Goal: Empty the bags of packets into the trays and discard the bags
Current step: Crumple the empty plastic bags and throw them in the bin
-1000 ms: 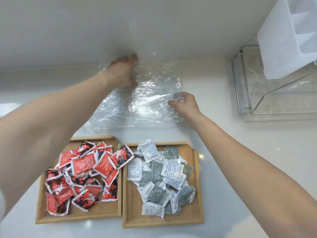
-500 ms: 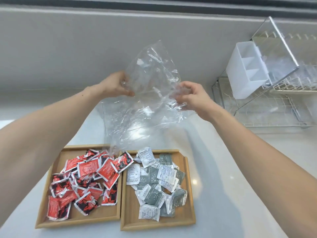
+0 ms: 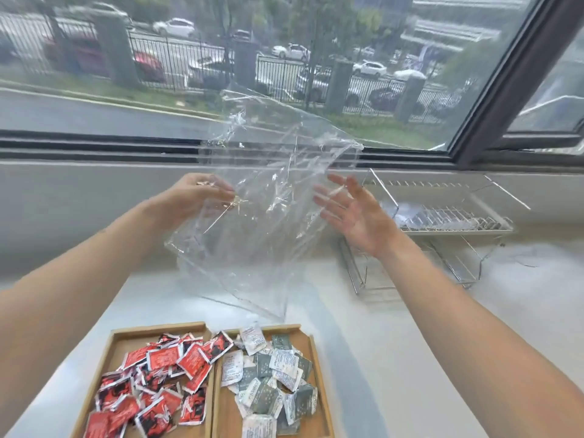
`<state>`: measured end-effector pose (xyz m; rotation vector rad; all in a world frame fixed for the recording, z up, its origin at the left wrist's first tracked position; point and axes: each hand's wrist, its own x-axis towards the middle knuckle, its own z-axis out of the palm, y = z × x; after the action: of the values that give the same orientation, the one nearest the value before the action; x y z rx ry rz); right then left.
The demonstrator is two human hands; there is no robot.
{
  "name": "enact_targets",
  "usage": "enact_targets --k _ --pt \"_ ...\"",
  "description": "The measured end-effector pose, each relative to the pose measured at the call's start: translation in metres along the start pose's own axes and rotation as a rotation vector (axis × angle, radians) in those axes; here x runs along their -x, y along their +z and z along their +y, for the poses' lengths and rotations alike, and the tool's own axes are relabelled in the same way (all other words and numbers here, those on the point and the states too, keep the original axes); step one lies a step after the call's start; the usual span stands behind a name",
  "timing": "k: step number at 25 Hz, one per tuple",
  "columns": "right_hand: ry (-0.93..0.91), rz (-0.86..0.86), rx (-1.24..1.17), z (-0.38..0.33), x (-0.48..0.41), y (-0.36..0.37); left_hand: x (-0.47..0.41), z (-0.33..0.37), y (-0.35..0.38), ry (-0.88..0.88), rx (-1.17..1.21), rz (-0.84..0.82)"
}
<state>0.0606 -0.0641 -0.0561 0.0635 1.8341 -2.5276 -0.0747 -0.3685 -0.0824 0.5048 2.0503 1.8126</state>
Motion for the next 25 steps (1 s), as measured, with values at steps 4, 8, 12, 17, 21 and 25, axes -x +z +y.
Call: enact_targets --k 4,8,12,17,21,25 --pt "-0.034 0.011 0.067 -0.041 0.045 0.000 0.020 0.061 0.038 0.068 0.089 -0.049" --pt "-0.057 0.047 0.195 -0.086 0.098 -0.021 0.043 0.117 0.095 0.148 0.112 -0.040" --pt "-0.147 0.087 0.213 -0.140 0.159 -0.048 0.076 0.163 0.154 0.183 0.111 -0.043" --pt "-0.203 0.122 0.231 -0.187 0.229 -0.077 0.123 0.196 0.205 0.163 0.062 -0.049" --pt "-0.213 0.024 0.146 -0.199 0.263 -0.072 0.152 0.214 0.244 0.166 0.010 0.018" --pt "-0.167 0.002 0.067 -0.198 0.284 -0.039 0.170 0.228 0.260 0.177 -0.019 0.159"
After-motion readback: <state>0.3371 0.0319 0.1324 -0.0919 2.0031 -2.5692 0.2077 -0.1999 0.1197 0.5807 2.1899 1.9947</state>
